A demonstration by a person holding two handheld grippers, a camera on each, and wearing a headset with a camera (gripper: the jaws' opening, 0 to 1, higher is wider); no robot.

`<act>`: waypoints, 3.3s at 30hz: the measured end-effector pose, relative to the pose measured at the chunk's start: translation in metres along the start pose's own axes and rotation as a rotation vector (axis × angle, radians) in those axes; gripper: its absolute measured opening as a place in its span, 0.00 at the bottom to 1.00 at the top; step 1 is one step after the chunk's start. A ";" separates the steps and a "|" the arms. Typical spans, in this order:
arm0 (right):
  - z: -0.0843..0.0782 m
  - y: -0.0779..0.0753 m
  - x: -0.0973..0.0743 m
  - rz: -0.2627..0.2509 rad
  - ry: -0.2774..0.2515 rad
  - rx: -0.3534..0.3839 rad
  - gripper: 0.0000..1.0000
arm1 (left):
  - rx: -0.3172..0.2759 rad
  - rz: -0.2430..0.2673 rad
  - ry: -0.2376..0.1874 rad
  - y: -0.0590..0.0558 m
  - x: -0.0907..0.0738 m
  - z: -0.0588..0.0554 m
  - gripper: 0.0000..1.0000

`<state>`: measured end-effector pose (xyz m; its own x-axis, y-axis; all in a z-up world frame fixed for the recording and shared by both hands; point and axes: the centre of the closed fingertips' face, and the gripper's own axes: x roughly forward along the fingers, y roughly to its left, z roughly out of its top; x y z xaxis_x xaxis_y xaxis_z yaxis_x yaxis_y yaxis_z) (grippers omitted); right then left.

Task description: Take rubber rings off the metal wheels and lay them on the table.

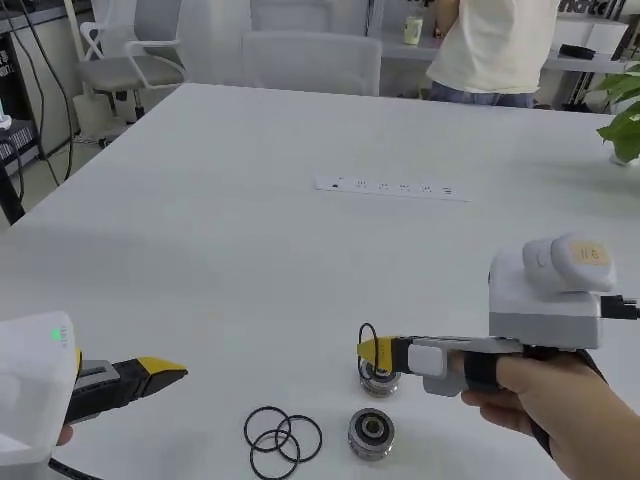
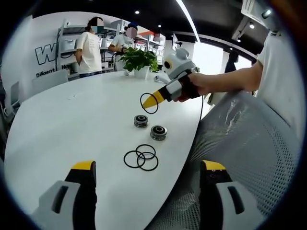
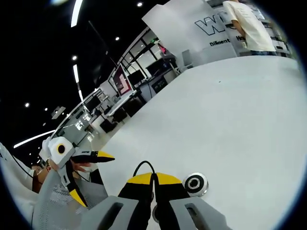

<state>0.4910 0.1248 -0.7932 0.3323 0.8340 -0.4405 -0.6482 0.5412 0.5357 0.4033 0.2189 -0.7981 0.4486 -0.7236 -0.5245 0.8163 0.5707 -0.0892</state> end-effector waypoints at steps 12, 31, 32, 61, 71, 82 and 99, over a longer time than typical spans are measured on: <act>-0.019 0.002 0.011 -0.015 0.072 -0.074 0.00 | -0.007 -0.014 0.024 -0.003 0.001 -0.006 0.84; -0.041 0.002 0.025 -0.031 0.150 -0.150 0.00 | -0.012 -0.029 0.032 -0.006 0.002 -0.008 0.82; -0.043 0.002 0.026 -0.030 0.157 -0.156 0.00 | -0.014 -0.028 0.026 -0.006 0.002 -0.007 0.82; -0.048 0.001 0.028 -0.029 0.187 -0.184 0.00 | -0.039 -0.042 0.028 -0.009 0.004 -0.006 0.81; -0.044 0.008 0.031 0.000 0.162 -0.232 0.00 | -0.035 -0.041 0.040 -0.009 0.004 -0.008 0.81; -0.048 0.010 0.034 0.005 0.174 -0.231 0.00 | -0.033 -0.038 0.041 -0.008 0.004 -0.009 0.81; -0.044 0.004 0.031 -0.017 0.167 -0.232 0.09 | -0.033 -0.034 0.037 -0.007 0.004 -0.008 0.81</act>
<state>0.4683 0.1483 -0.8366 0.2393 0.7853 -0.5710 -0.7894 0.4998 0.3566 0.3961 0.2149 -0.8064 0.4063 -0.7282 -0.5519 0.8180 0.5591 -0.1355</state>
